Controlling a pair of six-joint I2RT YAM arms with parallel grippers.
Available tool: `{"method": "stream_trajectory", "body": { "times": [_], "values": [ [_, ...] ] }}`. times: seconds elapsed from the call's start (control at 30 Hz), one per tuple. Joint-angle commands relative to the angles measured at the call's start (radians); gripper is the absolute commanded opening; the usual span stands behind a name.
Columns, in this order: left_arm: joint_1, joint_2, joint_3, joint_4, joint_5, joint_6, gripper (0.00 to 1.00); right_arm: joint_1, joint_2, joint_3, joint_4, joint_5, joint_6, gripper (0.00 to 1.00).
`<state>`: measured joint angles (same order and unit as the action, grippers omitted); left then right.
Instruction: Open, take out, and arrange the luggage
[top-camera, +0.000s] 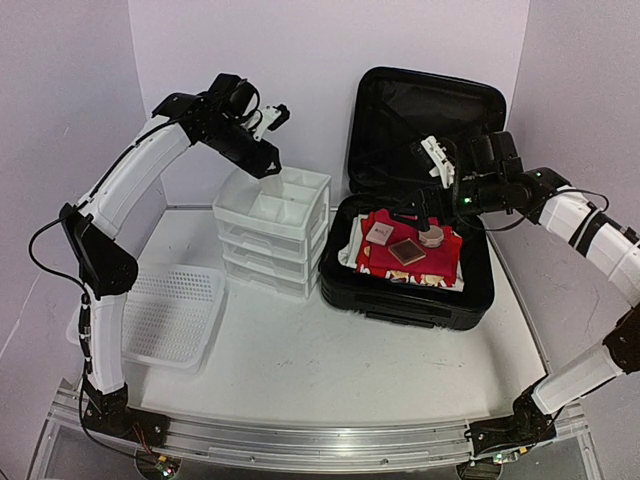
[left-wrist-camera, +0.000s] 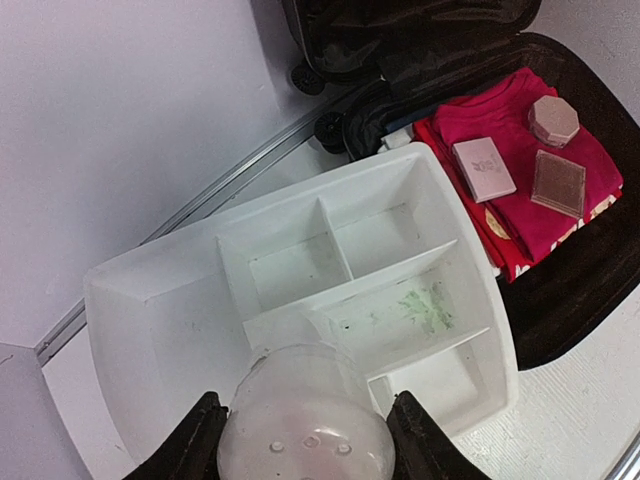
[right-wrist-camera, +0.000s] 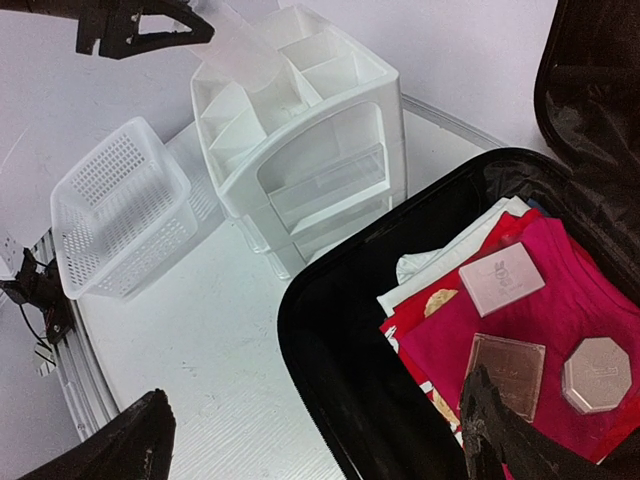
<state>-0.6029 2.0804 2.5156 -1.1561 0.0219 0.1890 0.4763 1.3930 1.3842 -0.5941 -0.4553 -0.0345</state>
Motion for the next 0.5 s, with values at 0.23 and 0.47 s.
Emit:
{"method": "stream_trajectory", "body": {
  "times": [0.23,0.47],
  "values": [
    [0.004,0.023,0.076,-0.041,-0.029,0.022,0.22,0.000,0.009,0.013,0.034,-0.027,0.022,0.98],
    [0.005,-0.068,0.055,0.146,0.115,-0.007,0.21,-0.001,0.025,0.011,0.040,-0.047,0.027,0.98]
  ]
}}
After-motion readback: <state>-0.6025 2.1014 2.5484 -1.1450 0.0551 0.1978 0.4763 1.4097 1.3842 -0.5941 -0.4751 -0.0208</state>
